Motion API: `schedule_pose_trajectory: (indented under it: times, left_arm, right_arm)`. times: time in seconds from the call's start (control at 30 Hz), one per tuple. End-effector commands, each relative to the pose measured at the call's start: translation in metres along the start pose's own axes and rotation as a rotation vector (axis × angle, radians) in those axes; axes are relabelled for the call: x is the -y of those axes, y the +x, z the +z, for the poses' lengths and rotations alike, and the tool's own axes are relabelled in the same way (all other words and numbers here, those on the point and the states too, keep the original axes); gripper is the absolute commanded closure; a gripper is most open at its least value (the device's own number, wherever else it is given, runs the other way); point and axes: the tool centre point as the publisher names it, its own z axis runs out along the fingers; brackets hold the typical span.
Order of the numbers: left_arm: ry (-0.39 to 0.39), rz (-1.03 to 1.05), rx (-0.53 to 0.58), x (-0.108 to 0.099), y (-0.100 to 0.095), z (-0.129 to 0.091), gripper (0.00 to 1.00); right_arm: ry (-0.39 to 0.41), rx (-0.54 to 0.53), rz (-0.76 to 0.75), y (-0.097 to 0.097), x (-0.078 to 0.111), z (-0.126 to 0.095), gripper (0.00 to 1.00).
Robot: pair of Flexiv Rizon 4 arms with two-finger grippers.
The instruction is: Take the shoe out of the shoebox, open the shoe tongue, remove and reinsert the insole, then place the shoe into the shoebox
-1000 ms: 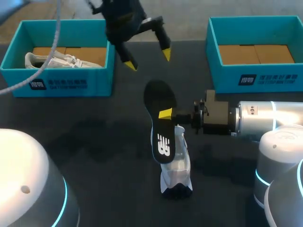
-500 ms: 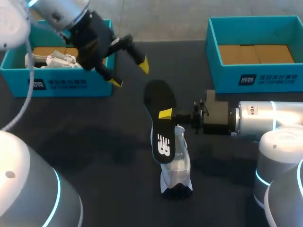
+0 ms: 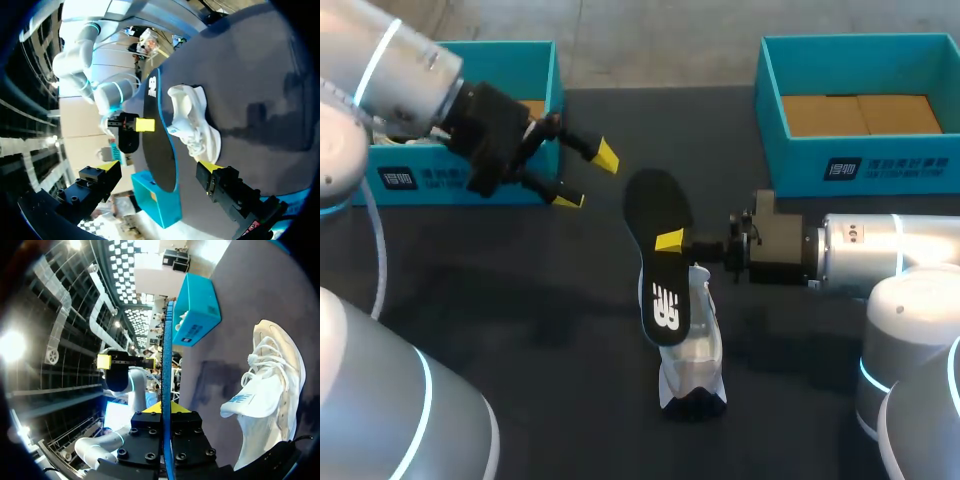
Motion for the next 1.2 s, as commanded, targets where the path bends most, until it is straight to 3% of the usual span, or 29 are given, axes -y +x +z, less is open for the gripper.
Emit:
schedule_pose_trajectory:
  times: [0.03, 0.33, 0.5, 0.67, 1.0, 1.2]
  left_arm:
    - [0.0, 0.005, 0.281, 0.001, 0.006, 0.0, 0.0]
    - [0.0, 0.005, 0.281, 0.001, 0.006, 0.0, 0.0]
    - [-0.039, -0.022, 0.386, 0.005, 0.015, 0.01, 0.0]
    - [-0.071, -0.014, 0.428, 0.0, 0.02, 0.017, 0.0]
    - [-0.053, -0.021, 0.512, -0.004, 0.005, 0.053, 0.0]
    - [-0.071, -0.055, 0.545, -0.005, 0.004, 0.061, 0.0]
  right_arm:
    - [-0.005, 0.0, 0.0, 0.0, 0.001, 0.002, 1.0]
    - [-0.005, 0.0, 0.0, 0.0, 0.001, 0.002, 1.0]
    - [-0.005, 0.0, 0.0, 0.0, 0.001, 0.002, 1.0]
    - [-0.032, -0.097, 0.015, 0.005, 0.0, 0.0, 1.0]
    - [-0.045, -0.128, 0.002, 0.009, 0.001, 0.007, 1.0]
    - [-0.062, -0.134, -0.006, 0.007, -0.001, 0.01, 1.0]
